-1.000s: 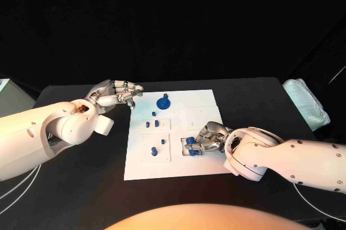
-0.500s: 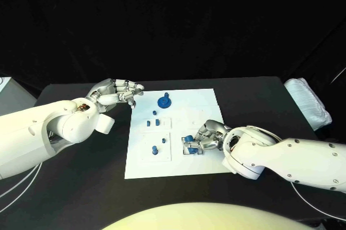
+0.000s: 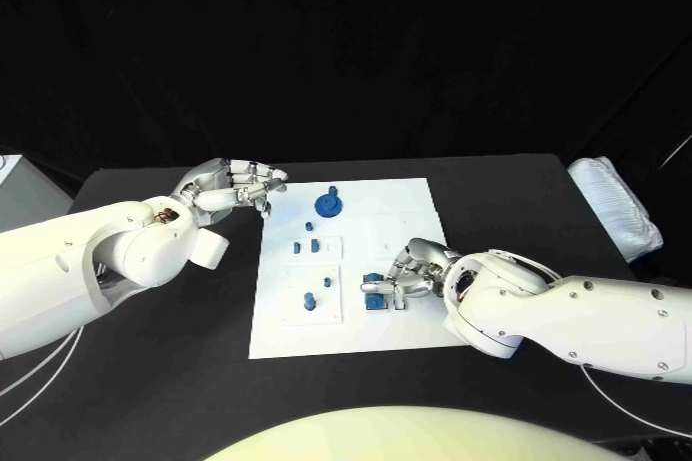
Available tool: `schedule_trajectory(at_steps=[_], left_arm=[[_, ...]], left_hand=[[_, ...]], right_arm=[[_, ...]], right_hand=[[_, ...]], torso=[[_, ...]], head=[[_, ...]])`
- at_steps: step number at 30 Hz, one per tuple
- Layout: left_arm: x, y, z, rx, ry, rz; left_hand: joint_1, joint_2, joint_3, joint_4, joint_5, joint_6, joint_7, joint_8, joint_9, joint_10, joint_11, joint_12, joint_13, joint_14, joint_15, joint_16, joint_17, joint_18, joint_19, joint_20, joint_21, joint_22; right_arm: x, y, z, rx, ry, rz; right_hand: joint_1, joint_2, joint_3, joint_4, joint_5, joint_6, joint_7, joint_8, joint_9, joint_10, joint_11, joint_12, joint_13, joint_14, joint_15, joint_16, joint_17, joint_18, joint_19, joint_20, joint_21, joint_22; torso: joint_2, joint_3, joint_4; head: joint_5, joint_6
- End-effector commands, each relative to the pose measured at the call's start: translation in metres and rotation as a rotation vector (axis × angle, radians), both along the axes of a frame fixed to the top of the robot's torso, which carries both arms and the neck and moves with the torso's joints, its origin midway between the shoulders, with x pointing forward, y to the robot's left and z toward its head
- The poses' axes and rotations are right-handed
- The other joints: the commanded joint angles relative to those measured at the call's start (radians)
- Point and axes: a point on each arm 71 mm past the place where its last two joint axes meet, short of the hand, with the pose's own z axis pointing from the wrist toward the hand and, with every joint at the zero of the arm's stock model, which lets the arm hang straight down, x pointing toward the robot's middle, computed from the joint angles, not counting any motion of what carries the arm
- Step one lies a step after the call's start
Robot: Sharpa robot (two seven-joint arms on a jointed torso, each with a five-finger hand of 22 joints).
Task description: Assemble the parts on the task board
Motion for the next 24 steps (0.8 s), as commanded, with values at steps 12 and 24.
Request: schedule_trajectory(at_steps=[12, 24], left_arm=[[-0.001, -0.001, 0.001, -0.011, 0.006, -0.016], [-0.001, 0.0, 0.0, -0.008, 0.008, -0.014]], left_hand=[[-0.003, 0.003, 0.001, 0.001, -0.003, -0.003, 0.004, 0.007, -0.001, 0.007, 0.002, 0.0, -0.001, 0.001, 0.0, -0.006, 0.002, 0.014, -0.007, 0.002, 0.003, 0.002], [-0.003, 0.003, 0.001, 0.001, -0.003, -0.003, 0.004, 0.007, -0.001, 0.007, 0.002, 0.0, -0.001, 0.001, 0.0, -0.006, 0.002, 0.014, -0.007, 0.002, 0.003, 0.002]], right_arm=[[0.0, 0.002, 0.007, -0.076, -0.134, 0.086], [-0.009, 0.0, 0.013, -0.031, -0.152, 0.123]], right_hand=[[-0.003, -0.012, -0.016, 0.0, -0.002, -0.015, 0.002, 0.01, 0.005, 0.047, -0.003, -0.014, 0.171, 0.091, -0.004, -0.004, 0.213, -0.014, 0.105, -0.009, 0.002, 0.263], [0.079, 0.019, -0.001, -0.004, 0.069, -0.018, 0.001, 0.019, 0.007, 0.051, -0.004, -0.009, 0.178, 0.093, -0.005, -0.001, 0.22, -0.014, 0.105, -0.009, 0.002, 0.263]], torso=[[0.0, 0.0005, 0.0004], [-0.001, 0.0007, -0.0013]], head=[[0.0, -0.002], [0.004, -0.004]])
